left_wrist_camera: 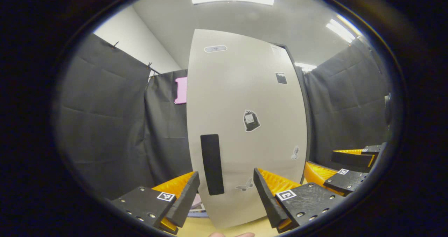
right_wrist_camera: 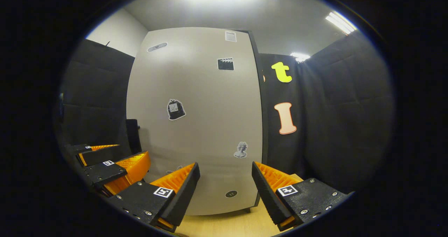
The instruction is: Open the cabinet door with the right hand, grasp the bottle in the cabinet with the left hand and place it on the coaster, then close the cabinet door with the right hand.
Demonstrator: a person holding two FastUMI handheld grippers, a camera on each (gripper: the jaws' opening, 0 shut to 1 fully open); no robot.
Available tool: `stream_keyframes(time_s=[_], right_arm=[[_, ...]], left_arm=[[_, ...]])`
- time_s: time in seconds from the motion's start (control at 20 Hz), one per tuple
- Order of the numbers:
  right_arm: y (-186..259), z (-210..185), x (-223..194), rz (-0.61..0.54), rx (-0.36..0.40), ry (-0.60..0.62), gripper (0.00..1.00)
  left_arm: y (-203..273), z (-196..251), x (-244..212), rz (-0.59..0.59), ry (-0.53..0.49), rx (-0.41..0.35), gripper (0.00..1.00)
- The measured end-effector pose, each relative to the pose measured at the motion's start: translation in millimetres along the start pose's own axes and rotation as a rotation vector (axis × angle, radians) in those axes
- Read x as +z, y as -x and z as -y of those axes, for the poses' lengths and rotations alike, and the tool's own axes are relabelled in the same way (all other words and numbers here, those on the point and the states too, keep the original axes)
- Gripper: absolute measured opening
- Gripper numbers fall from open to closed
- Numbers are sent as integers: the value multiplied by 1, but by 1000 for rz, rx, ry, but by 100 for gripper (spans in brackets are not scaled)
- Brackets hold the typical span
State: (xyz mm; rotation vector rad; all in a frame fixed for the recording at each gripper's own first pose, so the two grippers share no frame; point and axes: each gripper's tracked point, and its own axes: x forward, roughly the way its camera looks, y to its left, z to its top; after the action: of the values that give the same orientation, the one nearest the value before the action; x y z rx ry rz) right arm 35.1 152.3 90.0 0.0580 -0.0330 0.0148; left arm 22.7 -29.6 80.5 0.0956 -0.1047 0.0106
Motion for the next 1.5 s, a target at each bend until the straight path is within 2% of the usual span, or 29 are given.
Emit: stream_keyframes(time_s=[0.15, 0.2, 0.25, 0.3, 0.4, 0.65, 0.9, 1.0, 1.15, 1.2, 1.35, 1.4, 1.5], right_arm=[[1, 3, -5, -11, -23, 28, 92], [1, 3, -4, -13, -24, 31, 92], [0, 2, -5, -13, -27, 31, 93], [-1, 3, -3, -11, -29, 30, 93], [-3, 4, -1, -5, -32, 31, 92], [-7, 4, -4, -14, -39, 38, 95], [-6, 6, -6, -18, -51, 41, 93], [-5, 5, -6, -21, -51, 37, 93], [-6, 8, -3, -6, -64, 49, 93], [-5, 8, -2, -1, -68, 41, 93], [-5, 8, -3, -2, -77, 34, 93], [-5, 8, -3, -6, -81, 40, 93], [-4, 7, -3, -15, -81, 45, 92]], left_arm=[[1, 4, 2, 14, -5, -18, 92], [0, 4, 4, 18, -4, -21, 89], [1, 5, 3, 22, 0, -25, 92], [1, 5, 4, 21, 2, -26, 89], [0, 2, 2, 11, 5, -30, 92], [-3, 3, 0, 3, 20, -48, 88], [-1, 5, 0, 5, 34, -62, 92], [-2, 5, -1, -1, 33, -65, 89], [-1, 1, -6, -15, 39, -62, 89], [-2, 0, -6, -19, 40, -63, 92], [1, -4, -9, -25, 51, -54, 89], [2, -5, -9, -23, 58, -48, 92], [4, -9, -10, -24, 59, -38, 89]])
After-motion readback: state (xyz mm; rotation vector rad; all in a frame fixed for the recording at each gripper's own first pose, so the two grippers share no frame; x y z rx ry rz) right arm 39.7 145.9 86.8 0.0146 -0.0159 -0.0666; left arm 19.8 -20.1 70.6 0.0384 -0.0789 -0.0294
